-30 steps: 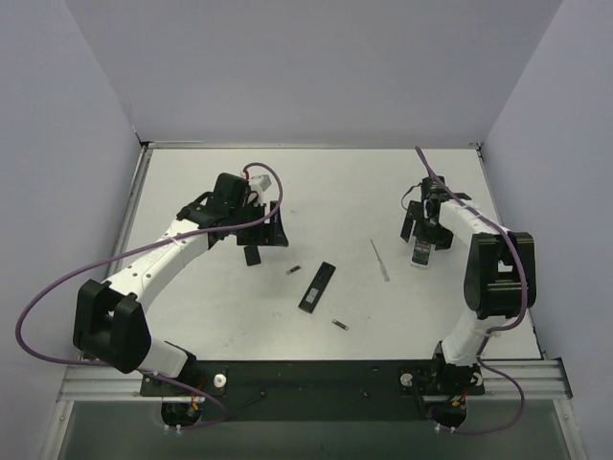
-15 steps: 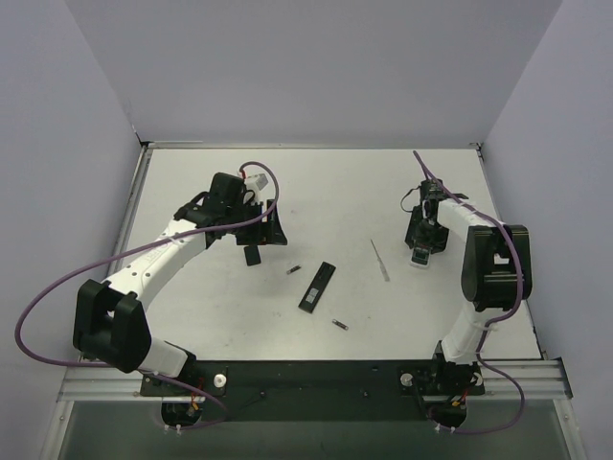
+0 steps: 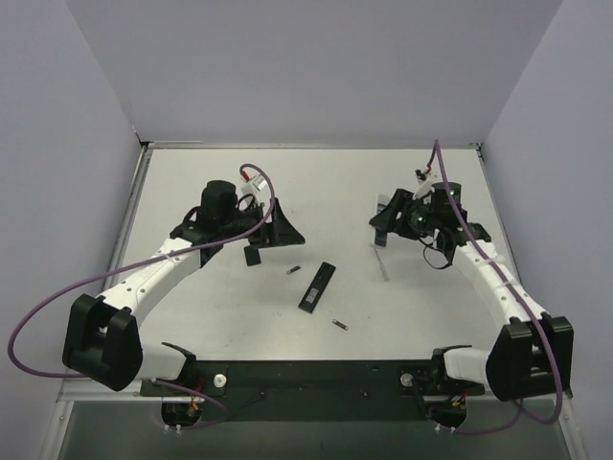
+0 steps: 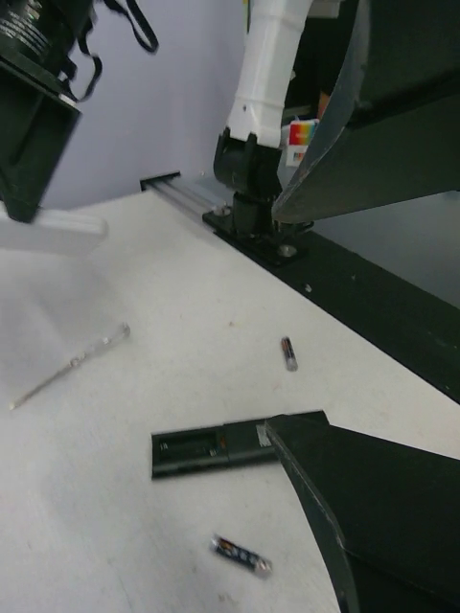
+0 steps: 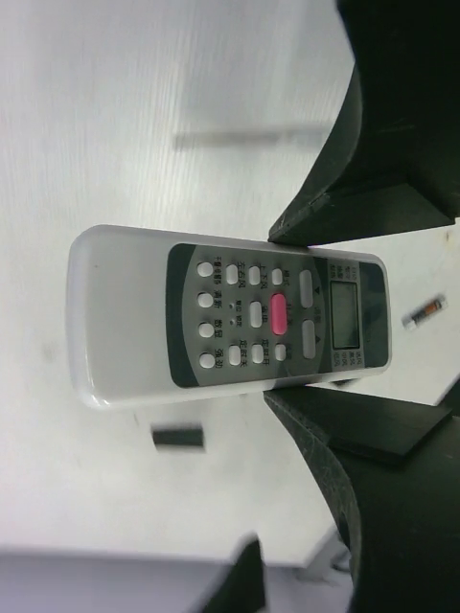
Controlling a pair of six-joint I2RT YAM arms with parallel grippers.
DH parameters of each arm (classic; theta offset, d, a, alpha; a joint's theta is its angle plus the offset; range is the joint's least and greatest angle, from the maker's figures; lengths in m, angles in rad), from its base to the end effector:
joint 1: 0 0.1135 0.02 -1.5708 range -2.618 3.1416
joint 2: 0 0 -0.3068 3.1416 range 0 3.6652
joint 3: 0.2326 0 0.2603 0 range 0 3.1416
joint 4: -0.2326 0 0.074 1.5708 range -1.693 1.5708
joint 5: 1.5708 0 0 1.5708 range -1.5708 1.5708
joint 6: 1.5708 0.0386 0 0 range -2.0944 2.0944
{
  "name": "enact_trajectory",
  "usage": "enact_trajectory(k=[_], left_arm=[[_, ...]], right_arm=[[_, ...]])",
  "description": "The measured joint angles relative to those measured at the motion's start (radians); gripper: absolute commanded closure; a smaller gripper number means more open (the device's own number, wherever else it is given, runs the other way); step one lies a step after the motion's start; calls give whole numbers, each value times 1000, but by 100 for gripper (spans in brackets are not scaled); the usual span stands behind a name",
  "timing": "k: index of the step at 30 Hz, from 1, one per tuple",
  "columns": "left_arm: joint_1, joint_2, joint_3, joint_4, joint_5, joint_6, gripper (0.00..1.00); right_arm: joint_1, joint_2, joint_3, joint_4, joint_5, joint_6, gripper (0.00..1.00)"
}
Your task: Unload the batteries from the remote control
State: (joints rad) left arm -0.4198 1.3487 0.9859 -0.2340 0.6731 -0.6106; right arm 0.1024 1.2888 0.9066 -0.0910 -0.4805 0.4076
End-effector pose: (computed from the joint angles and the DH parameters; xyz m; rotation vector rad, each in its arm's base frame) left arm 0.2611 -0.1429 0.3204 0.2035 2.3122 -1.2903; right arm 0.2850 0.0472 0.3201 0.0082 2.0820 0.8057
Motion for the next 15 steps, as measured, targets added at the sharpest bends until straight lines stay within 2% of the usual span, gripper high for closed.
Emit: enact_trajectory(k=[5, 7, 11, 15], left_arm=[[-19, -2, -113, 345, 135, -204, 3], [-42, 5, -132, 459, 169, -263, 3], [-92, 12, -146, 650, 204, -345, 3], [-122, 11, -161, 743, 202, -356, 3]], right_arm=[[202, -134, -115, 251, -168, 190, 66], [252, -159, -139, 330, -190, 257, 66], [305, -197, -169, 481, -196, 376, 66], [333, -224, -206, 607, -191, 467, 66]])
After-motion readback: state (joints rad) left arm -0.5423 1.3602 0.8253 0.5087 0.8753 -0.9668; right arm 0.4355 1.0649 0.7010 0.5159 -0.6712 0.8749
